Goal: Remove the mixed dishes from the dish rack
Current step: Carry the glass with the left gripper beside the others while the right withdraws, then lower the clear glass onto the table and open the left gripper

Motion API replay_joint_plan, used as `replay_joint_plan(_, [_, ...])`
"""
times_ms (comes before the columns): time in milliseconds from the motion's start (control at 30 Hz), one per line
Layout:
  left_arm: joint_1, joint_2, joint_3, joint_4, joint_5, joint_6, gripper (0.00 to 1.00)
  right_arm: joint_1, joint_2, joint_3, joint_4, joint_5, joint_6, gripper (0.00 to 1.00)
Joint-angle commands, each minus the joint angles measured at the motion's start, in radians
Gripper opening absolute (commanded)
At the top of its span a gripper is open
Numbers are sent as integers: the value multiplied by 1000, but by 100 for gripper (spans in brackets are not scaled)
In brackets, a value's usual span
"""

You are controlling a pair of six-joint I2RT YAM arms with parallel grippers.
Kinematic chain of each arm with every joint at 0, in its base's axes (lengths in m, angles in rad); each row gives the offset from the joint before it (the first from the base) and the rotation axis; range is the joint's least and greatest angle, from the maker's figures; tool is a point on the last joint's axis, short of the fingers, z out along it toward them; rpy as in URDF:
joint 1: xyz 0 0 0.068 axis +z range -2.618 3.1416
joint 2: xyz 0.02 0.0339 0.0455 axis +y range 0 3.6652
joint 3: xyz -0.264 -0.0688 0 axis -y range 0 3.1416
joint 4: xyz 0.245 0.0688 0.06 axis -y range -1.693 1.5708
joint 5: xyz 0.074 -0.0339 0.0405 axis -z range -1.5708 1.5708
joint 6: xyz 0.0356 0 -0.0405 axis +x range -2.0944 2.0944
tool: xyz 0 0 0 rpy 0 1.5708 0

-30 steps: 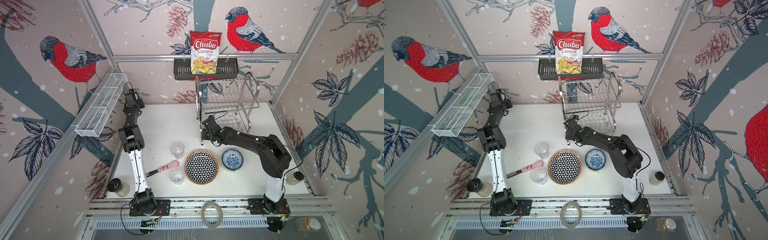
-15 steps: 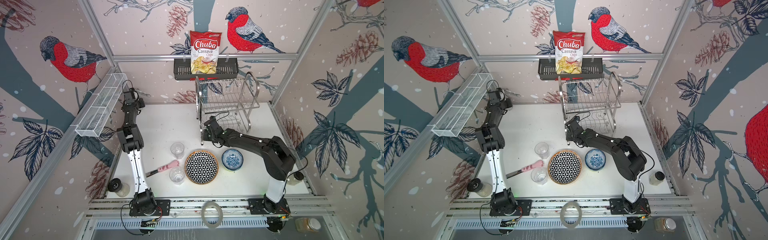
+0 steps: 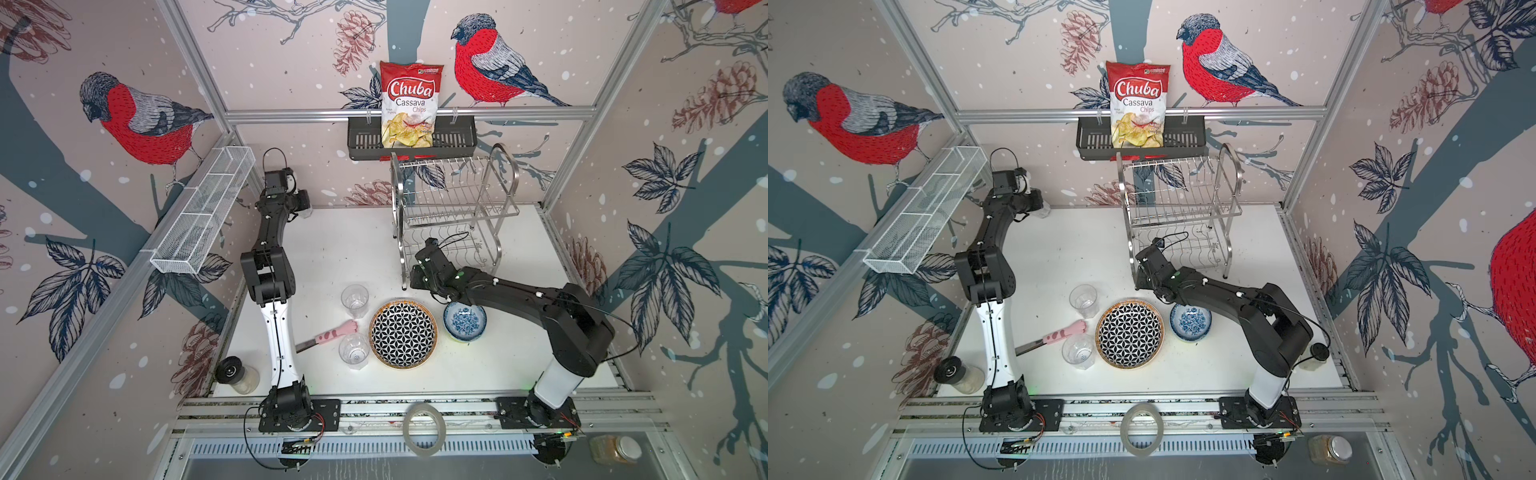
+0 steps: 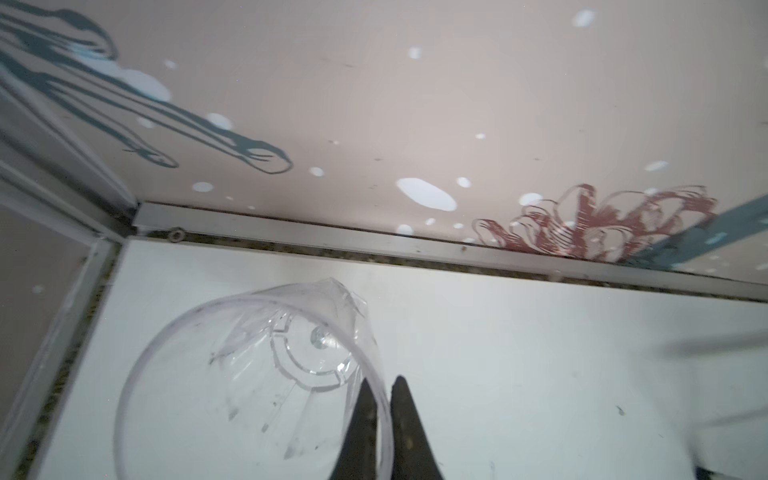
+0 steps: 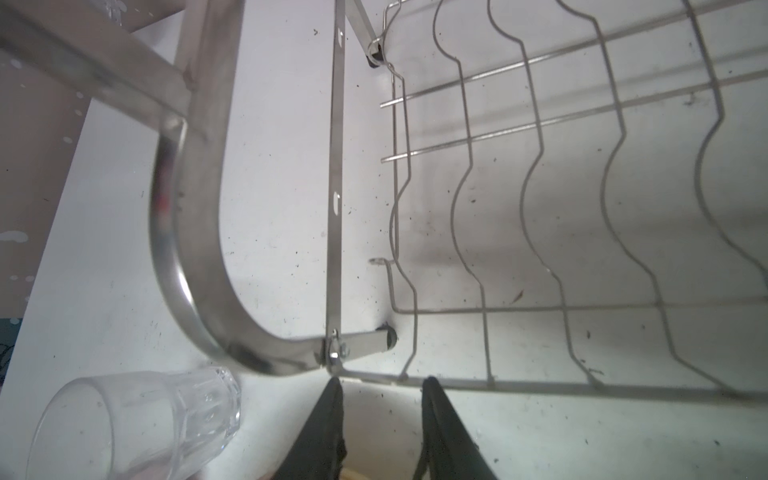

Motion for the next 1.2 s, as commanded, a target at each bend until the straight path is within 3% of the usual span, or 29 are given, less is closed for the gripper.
replay_joint_plan(0, [-24,-50,-17,-100,45,6,0,7,-50,-40,28,6,6,34])
replay_joint_plan(300, [-134,-166,-41,-360,-62,9,0,18,-214,-166,127,-20,-8,37])
replay_joint_plan(400, [-187,-241,-100,-456,-163,14,0,28,-245,-173,124,-31,-18,37])
replay_joint_plan(767, [-340,-707,-800,-380,-333,-75,0,109,-412,-270,103,6,-6,40])
replay_joint_plan(933, [-415,-808,-951,-369,-345,-114,0,139,-473,-295,86,43,-2,40])
replay_joint_plan(1167, [-469,-851,-1022,-418,-415,-166,0,186,-523,-329,93,99,24,41])
